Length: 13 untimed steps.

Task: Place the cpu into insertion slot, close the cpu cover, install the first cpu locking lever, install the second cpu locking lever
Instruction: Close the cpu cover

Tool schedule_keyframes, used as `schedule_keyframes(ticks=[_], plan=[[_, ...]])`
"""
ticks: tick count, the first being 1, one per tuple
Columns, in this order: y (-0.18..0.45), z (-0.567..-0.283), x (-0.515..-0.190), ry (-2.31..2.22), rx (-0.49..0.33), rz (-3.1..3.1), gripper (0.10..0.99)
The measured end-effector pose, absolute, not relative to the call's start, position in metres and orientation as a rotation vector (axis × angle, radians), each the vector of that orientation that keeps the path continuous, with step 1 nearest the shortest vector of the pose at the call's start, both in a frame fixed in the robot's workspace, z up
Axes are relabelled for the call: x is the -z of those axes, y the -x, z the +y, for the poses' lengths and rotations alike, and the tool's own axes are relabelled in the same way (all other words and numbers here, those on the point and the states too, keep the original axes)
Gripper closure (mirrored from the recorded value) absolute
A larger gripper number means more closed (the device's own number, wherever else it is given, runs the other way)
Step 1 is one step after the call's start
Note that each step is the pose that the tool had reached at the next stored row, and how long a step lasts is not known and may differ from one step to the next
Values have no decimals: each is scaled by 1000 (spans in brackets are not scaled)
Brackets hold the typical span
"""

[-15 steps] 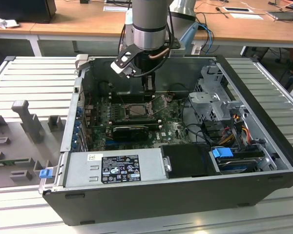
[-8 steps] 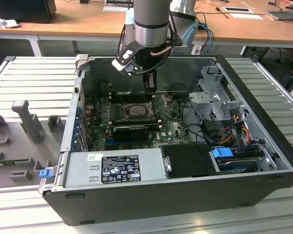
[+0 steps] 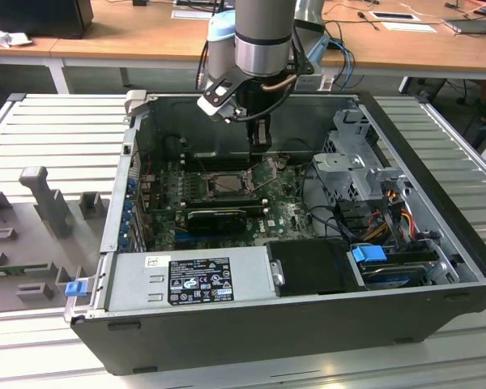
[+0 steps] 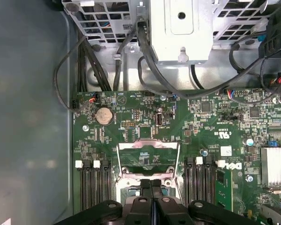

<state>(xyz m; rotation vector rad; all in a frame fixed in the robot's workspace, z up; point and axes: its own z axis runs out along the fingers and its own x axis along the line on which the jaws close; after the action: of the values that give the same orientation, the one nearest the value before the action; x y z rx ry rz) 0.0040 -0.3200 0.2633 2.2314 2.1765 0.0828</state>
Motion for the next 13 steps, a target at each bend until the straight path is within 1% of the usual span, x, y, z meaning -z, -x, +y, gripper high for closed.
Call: schedule_keyframes(ticks=[13], plan=[[-37, -320, -262, -2212, -83, 2197, 980]])
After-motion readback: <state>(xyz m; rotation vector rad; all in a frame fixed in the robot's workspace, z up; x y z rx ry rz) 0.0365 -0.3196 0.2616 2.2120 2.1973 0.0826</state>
